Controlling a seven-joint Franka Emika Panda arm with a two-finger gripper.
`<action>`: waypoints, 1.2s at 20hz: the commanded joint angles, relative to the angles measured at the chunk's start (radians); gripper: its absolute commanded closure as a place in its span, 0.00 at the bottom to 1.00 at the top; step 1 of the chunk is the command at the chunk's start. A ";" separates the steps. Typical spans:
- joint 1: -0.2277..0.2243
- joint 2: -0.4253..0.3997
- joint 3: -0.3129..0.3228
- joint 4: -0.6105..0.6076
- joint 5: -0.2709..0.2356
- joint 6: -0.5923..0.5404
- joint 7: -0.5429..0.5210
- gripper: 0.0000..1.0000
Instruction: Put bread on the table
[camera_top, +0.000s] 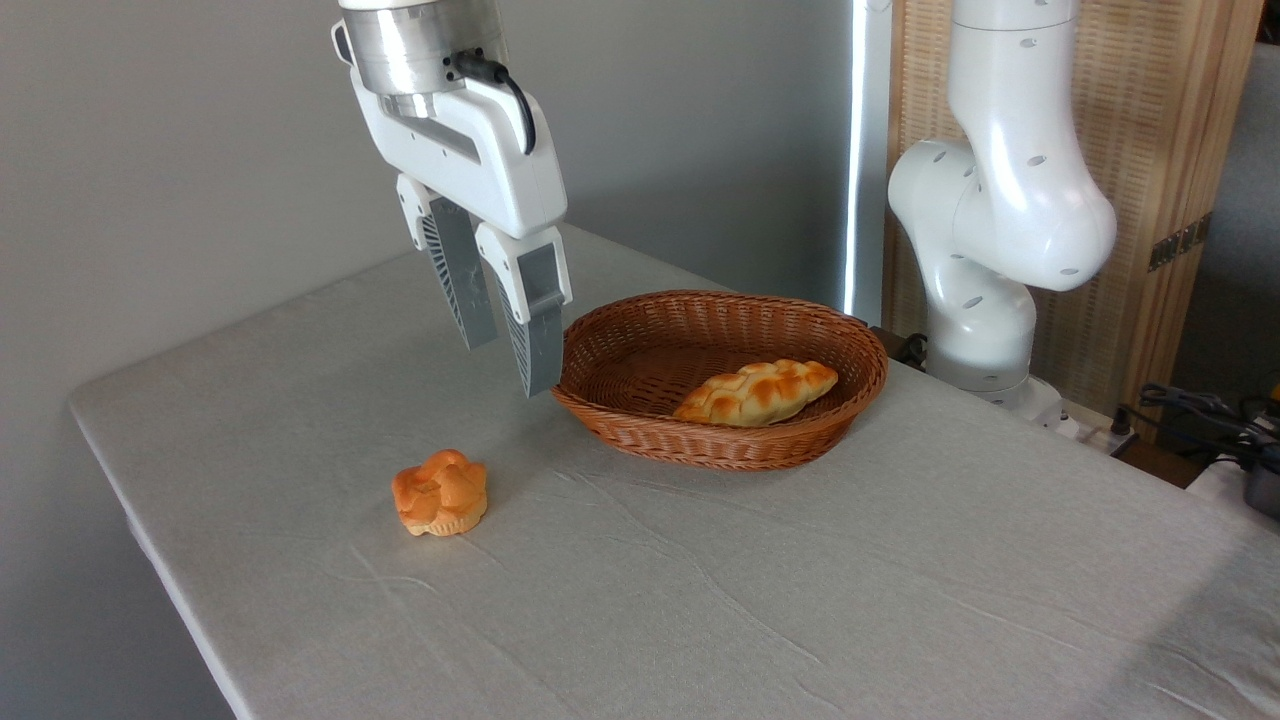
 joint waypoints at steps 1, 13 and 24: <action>0.048 -0.013 -0.040 0.011 0.011 -0.021 0.016 0.00; 0.131 -0.014 -0.122 0.009 0.013 -0.027 0.017 0.00; 0.131 -0.014 -0.119 0.009 0.013 -0.032 0.010 0.00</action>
